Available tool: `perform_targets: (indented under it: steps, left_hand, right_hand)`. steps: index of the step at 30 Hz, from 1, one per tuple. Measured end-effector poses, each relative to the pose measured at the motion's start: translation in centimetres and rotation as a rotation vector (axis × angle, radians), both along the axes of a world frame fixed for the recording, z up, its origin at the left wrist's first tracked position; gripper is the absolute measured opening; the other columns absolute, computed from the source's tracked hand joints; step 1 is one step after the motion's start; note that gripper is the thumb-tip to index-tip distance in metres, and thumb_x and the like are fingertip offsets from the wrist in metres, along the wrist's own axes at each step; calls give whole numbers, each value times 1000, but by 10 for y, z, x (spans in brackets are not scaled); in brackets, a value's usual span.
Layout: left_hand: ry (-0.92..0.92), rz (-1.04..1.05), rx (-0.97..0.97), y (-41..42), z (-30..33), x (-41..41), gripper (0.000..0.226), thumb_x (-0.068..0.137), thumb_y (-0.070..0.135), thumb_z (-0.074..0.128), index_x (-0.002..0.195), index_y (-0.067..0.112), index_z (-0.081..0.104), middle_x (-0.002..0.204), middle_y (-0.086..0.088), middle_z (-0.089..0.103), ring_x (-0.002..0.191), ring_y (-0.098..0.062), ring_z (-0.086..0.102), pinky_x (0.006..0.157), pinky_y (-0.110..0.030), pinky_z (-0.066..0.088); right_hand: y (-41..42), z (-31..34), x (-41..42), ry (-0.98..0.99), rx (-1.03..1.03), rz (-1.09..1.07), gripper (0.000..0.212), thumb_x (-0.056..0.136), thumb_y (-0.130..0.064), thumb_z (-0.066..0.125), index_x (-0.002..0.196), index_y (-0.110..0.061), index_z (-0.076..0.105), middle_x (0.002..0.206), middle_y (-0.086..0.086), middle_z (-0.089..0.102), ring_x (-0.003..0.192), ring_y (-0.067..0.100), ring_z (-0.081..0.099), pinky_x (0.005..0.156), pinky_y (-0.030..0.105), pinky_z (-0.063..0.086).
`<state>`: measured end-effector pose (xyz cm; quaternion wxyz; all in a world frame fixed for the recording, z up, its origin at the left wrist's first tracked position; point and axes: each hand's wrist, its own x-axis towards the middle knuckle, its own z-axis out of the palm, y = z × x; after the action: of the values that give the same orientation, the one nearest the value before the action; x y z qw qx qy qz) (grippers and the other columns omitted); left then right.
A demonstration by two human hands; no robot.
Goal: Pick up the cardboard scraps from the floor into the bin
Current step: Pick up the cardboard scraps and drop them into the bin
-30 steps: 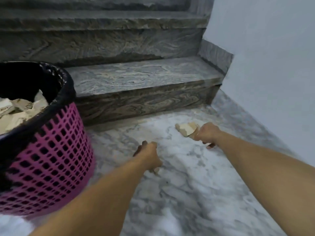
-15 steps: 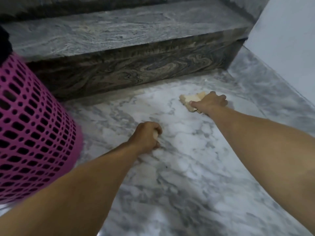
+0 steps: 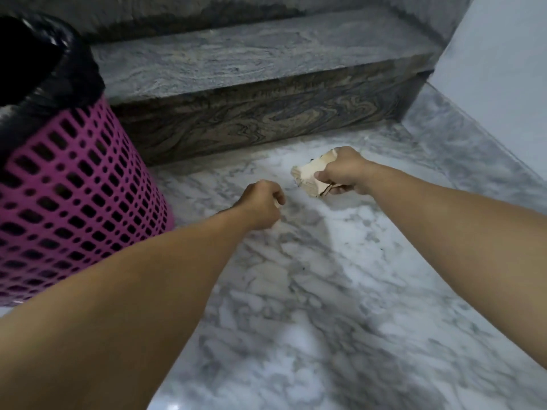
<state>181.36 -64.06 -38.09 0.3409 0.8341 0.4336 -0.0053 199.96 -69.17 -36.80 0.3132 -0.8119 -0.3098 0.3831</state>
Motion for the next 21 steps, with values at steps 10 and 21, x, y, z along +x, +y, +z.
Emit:
perform_targets:
  steps: [10, 21]
  left_hand:
    - [-150, 76, 1, 1, 178, -77, 33, 82, -5, 62, 110, 14, 67, 78, 3, 54, 56, -12, 53, 43, -18, 48]
    - [-408, 541, 10, 32, 283, -246, 51, 84, -10, 62, 130, 10, 52, 101, -12, 61, 66, -17, 61, 61, -27, 57]
  right_hand:
    - [3, 151, -89, -51, 254, 31, 25, 82, -2, 72, 104, -7, 60, 87, 11, 66, 53, 17, 61, 47, 27, 51]
    - [43, 289, -250, -18, 471, 72, 40, 79, -2, 75, 114, 2, 56, 93, 15, 70, 59, 25, 72, 66, 45, 62]
